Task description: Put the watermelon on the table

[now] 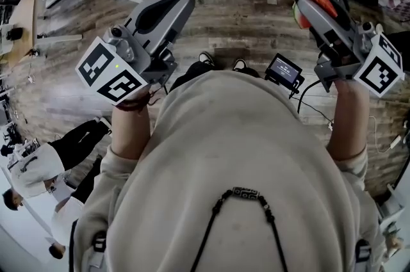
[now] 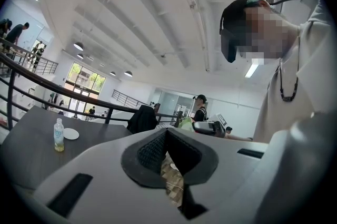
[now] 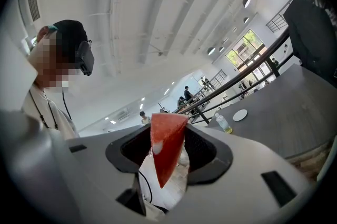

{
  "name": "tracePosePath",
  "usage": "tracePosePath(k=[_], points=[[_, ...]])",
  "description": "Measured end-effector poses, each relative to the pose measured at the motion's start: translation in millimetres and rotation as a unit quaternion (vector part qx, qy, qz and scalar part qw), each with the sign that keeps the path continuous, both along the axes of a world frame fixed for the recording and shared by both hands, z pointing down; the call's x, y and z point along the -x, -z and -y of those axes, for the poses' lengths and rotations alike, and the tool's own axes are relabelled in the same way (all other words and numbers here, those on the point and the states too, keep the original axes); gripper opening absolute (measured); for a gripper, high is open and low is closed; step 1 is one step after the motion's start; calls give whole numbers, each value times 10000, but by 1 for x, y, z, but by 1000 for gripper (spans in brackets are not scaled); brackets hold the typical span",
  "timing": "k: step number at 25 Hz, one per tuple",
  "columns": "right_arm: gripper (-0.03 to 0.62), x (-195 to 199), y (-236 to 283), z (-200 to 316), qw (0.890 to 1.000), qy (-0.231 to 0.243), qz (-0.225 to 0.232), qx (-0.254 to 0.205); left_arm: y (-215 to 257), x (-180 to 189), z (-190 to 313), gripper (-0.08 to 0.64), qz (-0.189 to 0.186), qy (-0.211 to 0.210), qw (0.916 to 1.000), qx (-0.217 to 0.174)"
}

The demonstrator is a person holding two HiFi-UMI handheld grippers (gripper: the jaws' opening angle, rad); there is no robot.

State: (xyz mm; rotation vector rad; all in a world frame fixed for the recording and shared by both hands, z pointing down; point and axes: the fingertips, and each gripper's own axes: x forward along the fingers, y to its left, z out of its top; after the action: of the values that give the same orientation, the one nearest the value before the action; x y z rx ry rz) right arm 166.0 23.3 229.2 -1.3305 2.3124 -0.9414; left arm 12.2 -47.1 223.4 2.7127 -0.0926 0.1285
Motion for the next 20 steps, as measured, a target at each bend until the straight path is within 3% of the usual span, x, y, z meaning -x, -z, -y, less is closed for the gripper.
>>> tracePosePath(k=[8,20], points=[[206,0,4,4,9998,-146,-108,-83,-4,0,7,6,-62,-85,9999,4],[206,-13,15,-2,9979,-588,-80,-250,2,-23,7,6,-119,-642,9978,-61]])
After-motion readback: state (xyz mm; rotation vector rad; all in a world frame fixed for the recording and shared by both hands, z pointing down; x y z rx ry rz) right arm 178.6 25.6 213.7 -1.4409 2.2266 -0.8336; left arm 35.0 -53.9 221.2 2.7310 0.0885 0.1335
